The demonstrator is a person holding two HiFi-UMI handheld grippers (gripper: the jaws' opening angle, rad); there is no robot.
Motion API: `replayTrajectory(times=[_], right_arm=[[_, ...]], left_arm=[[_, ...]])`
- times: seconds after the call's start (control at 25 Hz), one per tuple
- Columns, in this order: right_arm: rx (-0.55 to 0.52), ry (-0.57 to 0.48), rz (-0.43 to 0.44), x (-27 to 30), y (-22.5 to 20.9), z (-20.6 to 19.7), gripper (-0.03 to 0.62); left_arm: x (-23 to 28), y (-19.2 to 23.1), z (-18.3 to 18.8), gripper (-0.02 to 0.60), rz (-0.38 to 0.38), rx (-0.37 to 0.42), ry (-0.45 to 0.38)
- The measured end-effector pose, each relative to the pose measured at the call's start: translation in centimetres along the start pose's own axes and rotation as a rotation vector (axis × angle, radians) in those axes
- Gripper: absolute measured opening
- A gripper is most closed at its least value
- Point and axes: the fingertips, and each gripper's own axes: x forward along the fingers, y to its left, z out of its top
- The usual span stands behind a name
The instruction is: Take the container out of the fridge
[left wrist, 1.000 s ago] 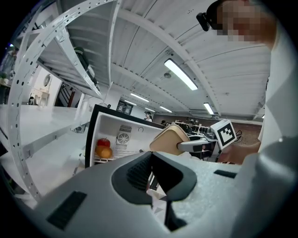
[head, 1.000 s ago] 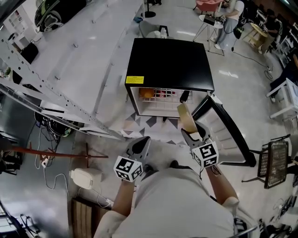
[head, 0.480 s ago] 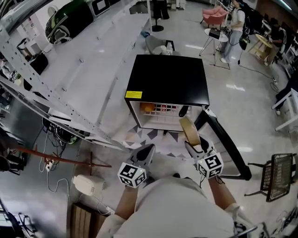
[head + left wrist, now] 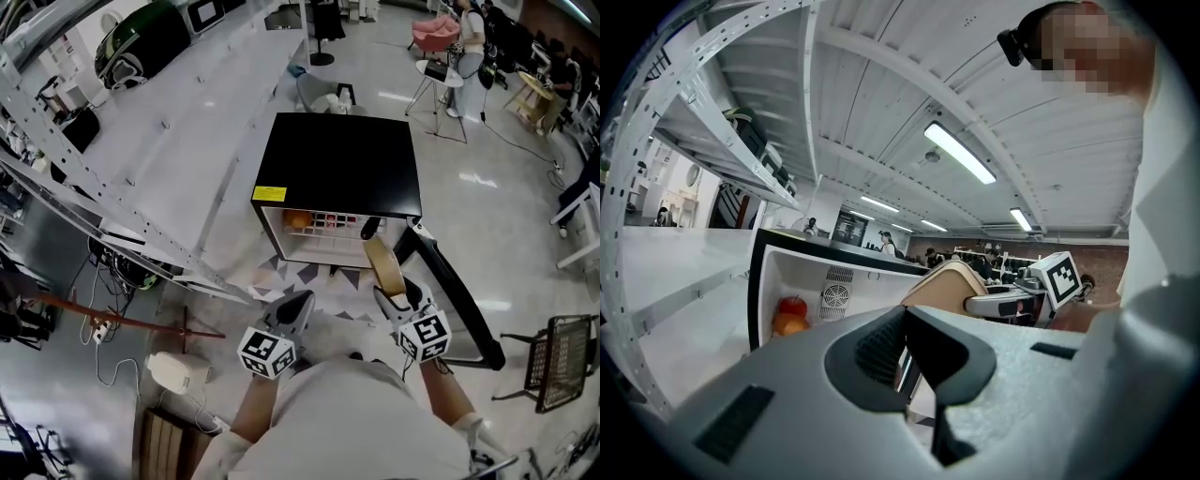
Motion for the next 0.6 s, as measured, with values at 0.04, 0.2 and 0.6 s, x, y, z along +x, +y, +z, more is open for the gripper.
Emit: replayTrajectory(times=[0.04,0.2,0.6], right_arm=[[0.001,0.0,0.002,0.04,0.07,-0.04,0.244],[0.001,-0.003,0.013,0.08,0.44,0.12,0.244],[0.013,0.009,0.009,0.14,0.85,-0.38,0.244]], left_arm=[[0.01,-0.01,0.04,0.002,-0.001,0.002,0.0],[-0.08,0.05,0.33,0.002,0.003,0.003,-0.006],[-0.38,0.5,0.39,0.002,0.003,0.003,-0.01]])
